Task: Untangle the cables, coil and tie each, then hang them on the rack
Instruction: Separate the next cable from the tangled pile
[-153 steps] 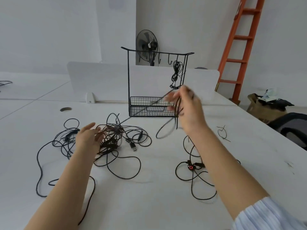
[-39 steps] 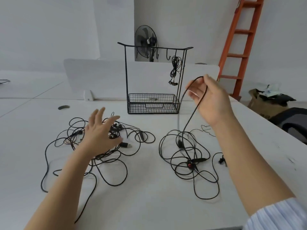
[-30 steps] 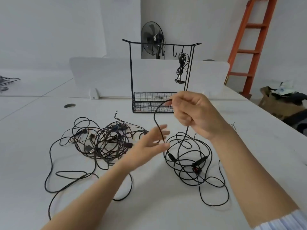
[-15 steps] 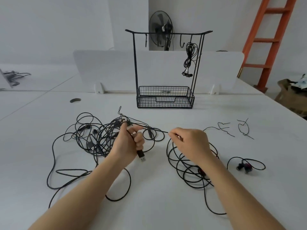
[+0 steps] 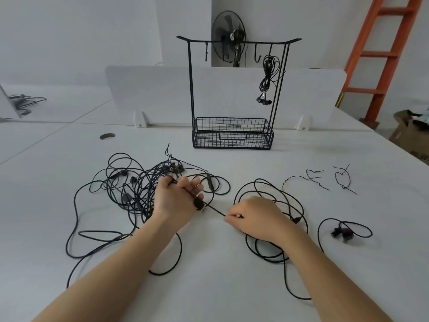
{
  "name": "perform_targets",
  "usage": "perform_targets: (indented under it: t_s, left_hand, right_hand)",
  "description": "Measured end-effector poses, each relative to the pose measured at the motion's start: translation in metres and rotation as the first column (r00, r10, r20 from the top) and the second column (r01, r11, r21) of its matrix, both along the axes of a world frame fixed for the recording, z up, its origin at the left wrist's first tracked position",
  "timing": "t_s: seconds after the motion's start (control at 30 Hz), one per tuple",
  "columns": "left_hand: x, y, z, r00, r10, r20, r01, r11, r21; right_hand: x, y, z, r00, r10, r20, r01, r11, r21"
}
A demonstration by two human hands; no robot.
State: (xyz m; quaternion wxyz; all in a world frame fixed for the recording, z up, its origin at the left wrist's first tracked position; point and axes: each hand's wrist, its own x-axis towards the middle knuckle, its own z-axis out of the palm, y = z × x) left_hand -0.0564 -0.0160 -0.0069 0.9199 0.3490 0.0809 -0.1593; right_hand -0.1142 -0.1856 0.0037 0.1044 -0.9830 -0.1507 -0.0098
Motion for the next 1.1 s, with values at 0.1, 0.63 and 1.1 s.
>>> perform_targets:
  t_s: [0.1,0.63,1.1]
  left_hand:
    - [-0.003,-0.003,0.000,0.999,0.030,-0.026,-0.032,0.995,-0.097]
    - [-0.023,-0.002,0.011,0.751,-0.633,0.188,0.175,0.465,0.868]
    - [-0.033,0.000,0.016,0.617,-0.772,0.154,0.128,0.292,0.948]
  right_hand:
    - [-0.001,0.000,-0.001,0.999,-0.014,-0.051,0.014,1.000,0.006]
    - [-0.003,-0.004,0.006,0.786,-0.282,0.550,0.058,0.920,0.389]
    - [-0.002,-0.005,-0.002,0.794,-0.221,0.567,-0.021,0.921,0.388]
